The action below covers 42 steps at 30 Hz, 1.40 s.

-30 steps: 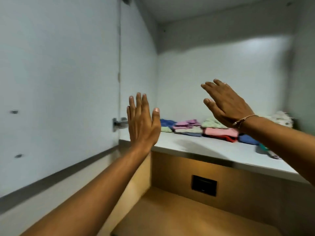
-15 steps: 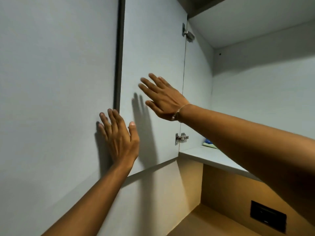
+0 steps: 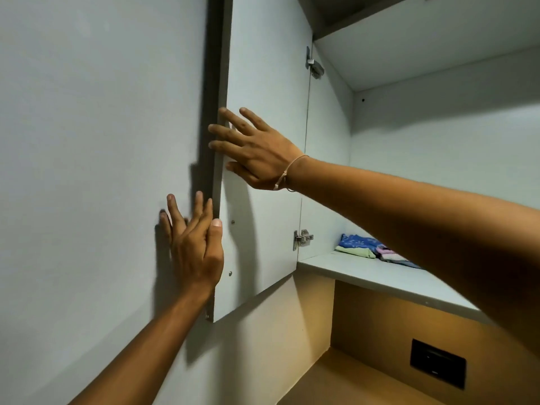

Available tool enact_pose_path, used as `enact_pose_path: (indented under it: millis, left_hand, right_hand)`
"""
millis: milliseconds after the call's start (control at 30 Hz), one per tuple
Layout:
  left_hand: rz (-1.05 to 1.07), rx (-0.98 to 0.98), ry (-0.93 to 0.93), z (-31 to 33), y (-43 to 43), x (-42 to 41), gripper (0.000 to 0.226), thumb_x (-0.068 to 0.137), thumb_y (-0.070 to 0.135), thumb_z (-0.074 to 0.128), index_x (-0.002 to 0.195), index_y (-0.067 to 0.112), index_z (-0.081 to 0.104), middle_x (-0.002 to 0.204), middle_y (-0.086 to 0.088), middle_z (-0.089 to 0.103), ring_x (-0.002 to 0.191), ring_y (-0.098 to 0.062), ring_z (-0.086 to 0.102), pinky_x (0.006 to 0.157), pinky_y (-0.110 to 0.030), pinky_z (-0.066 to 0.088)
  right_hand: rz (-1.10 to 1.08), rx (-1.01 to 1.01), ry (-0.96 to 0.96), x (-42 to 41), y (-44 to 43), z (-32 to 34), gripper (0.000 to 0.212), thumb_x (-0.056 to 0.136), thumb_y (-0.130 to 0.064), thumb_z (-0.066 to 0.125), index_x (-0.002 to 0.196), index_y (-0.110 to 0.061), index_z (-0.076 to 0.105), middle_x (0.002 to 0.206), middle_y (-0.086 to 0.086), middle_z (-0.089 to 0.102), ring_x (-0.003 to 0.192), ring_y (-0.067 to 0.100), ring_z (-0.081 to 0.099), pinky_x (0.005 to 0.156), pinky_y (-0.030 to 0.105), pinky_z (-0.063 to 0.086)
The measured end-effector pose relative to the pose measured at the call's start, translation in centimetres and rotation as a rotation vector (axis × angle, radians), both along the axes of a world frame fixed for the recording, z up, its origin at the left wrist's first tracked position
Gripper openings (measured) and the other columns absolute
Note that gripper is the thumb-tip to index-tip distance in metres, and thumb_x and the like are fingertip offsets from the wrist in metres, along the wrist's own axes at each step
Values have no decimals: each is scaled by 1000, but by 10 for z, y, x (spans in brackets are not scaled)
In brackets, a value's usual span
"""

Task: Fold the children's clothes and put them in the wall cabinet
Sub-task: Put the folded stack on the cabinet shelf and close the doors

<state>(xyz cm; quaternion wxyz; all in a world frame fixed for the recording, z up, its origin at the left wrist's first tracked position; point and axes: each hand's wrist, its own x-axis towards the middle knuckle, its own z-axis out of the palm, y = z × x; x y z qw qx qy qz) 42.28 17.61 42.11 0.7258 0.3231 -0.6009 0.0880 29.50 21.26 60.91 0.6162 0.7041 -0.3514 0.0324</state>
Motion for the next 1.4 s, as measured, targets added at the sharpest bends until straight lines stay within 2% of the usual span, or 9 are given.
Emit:
enact_pose_path:
  millis: [167, 267, 367, 500, 600, 733, 1067, 1233, 1400]
  left_hand:
    - [-154, -286, -151, 13, 13, -36, 42, 93, 29, 37, 120, 17, 67, 138, 3, 53, 148, -22, 19, 118, -44, 15]
    - [-252, -221, -316, 29, 10, -82, 43, 94, 33, 38, 126, 18, 63, 142, 3, 51, 147, -19, 21, 114, -43, 26]
    - [-325, -32, -569, 39, 0, -144, 50, 98, 36, 36, 145, 22, 42, 155, 6, 33, 149, -17, 10, 117, -45, 24]
    - [-300, 35, -859, 40, -15, -228, 59, 102, 37, 30, 154, 21, 8, 163, 3, 2, 149, -20, -6, 122, -45, 8]
    - [-269, 69, -888, 34, -27, -269, 64, 102, 38, 29, 152, 20, -7, 161, 1, -12, 149, -21, -11, 122, -45, 3]
    - [-219, 58, -875, 26, -44, -299, 65, 102, 39, 26, 146, 24, -19, 156, 2, -22, 146, -20, -16, 120, -45, -2]
    - [-225, -20, -873, 17, -77, -327, 63, 101, 43, 19, 149, 23, -18, 158, 0, -24, 145, -19, -23, 117, -42, -13]
    - [-205, -24, -869, 16, -79, -330, 66, 101, 41, 23, 149, 22, -18, 158, -1, -24, 145, -21, -22, 118, -44, -11]
    - [-205, -64, -963, 32, -80, -308, 62, 101, 44, 21, 150, 24, -11, 158, 1, -18, 148, -19, -12, 119, -44, -6]
  right_hand:
    - [53, -62, -70, -78, 52, -10, 55, 100, -46, 24, 147, -20, 34, 157, 10, 26, 147, 35, 12, 120, 52, 8]
    - [31, -97, -117, -141, 91, -17, 55, 100, -43, 29, 146, -15, 35, 157, 12, 24, 147, 33, 11, 120, 50, 10]
    - [-122, -134, -248, -199, 124, -31, 59, 99, -47, 27, 147, -12, 33, 158, 11, 22, 148, 30, 10, 120, 49, 12]
    - [-500, -152, -433, -262, 144, -52, 68, 97, -56, 13, 153, -17, 10, 162, 6, 5, 148, 28, -1, 120, 47, 4]
    - [-660, -131, -517, -294, 133, -58, 69, 96, -55, 10, 153, -18, -5, 161, 4, -9, 148, 27, -7, 120, 46, 0]
    - [-699, -146, -594, -320, 106, -66, 68, 99, -49, 18, 151, -17, -12, 160, 5, -16, 148, 29, -7, 120, 48, 2]
    - [-747, -168, -624, -359, 82, -70, 68, 97, -52, 13, 150, -20, -16, 160, 4, -16, 147, 30, -8, 119, 52, -1]
    - [-750, -179, -608, -359, 81, -68, 69, 97, -54, 14, 151, -20, -13, 161, 5, -13, 147, 32, -8, 119, 53, -1]
    - [-854, -197, -595, -346, 84, -68, 72, 97, -55, 17, 151, -19, -14, 160, 6, -16, 145, 35, -17, 117, 54, -10]
